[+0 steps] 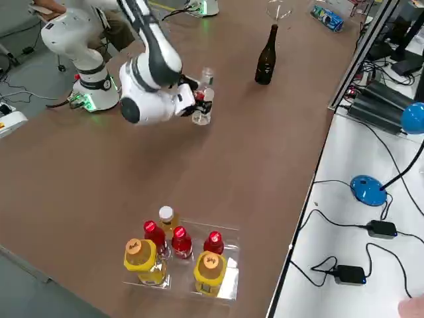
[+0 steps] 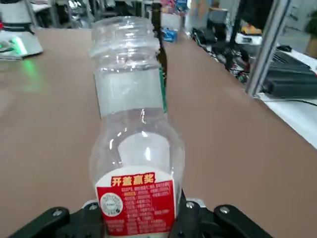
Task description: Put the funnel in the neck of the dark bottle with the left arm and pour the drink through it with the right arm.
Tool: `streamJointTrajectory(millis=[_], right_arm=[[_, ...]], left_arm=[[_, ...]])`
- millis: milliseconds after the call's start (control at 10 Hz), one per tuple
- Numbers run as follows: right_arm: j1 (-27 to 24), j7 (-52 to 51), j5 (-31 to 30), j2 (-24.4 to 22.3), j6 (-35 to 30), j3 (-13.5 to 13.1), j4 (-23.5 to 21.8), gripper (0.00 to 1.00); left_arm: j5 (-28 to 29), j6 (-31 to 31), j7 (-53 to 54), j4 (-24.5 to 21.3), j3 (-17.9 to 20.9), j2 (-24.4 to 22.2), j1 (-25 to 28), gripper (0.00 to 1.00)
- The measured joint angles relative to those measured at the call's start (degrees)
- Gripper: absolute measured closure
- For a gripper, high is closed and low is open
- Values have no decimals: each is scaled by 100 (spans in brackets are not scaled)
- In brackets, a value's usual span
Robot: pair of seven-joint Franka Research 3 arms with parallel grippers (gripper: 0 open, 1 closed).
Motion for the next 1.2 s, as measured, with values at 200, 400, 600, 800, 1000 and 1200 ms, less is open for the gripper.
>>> streamJointTrajectory(millis=[200,400,600,800,1000,1200], right_arm=[[-44,-753,253,740,-792,-177,-55,56],[-127,-900,408,1531,-1498,-224,-102,56],[-145,-950,499,2072,-1930,-250,-96,56],[-145,-952,532,2242,-2072,-250,-90,56],[-145,-982,538,2246,-2078,-251,-81,55],[-144,-1044,560,2247,-2079,-251,-39,54]], left_arm=[[16,-296,-924,-4,47,-510,55,0],[16,-424,-1489,-60,62,-804,271,0],[4,-500,-1737,-355,353,-1092,101,0],[-179,-322,-2102,-942,1727,-1584,-1147,0],[-262,-59,-2317,-1403,2311,-1955,-1688,0],[-262,20,-2411,-1493,2326,-2004,-1764,0]])
